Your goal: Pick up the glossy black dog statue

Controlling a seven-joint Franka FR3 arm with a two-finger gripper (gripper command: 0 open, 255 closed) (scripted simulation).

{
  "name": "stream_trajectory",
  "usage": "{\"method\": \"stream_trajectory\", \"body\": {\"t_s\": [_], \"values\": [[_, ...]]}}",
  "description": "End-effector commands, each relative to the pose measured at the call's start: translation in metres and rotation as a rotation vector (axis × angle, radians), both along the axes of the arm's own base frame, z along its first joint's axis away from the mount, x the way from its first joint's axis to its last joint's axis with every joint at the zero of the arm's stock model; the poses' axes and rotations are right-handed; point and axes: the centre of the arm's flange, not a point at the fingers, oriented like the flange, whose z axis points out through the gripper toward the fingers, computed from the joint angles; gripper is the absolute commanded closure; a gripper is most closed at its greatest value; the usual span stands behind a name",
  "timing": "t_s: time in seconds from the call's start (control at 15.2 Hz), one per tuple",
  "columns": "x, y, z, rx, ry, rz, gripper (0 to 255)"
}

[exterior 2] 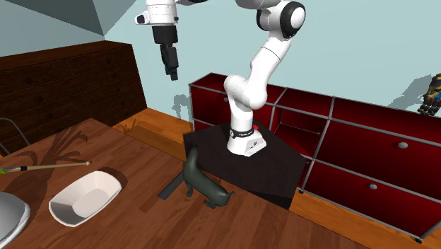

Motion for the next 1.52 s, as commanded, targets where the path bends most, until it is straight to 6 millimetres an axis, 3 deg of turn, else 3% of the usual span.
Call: {"method": "stream_trajectory", "body": {"t_s": [0.0,0.73,1.45], "values": [[0.000,0.000,0.000,0.000,0.000,0.000,0],[-0.036,0.108,-0.101,-0.079,0.025,-0.202,0],[-0.054,0.214,-0.210,-0.158,0.050,-0.404,0]]}}
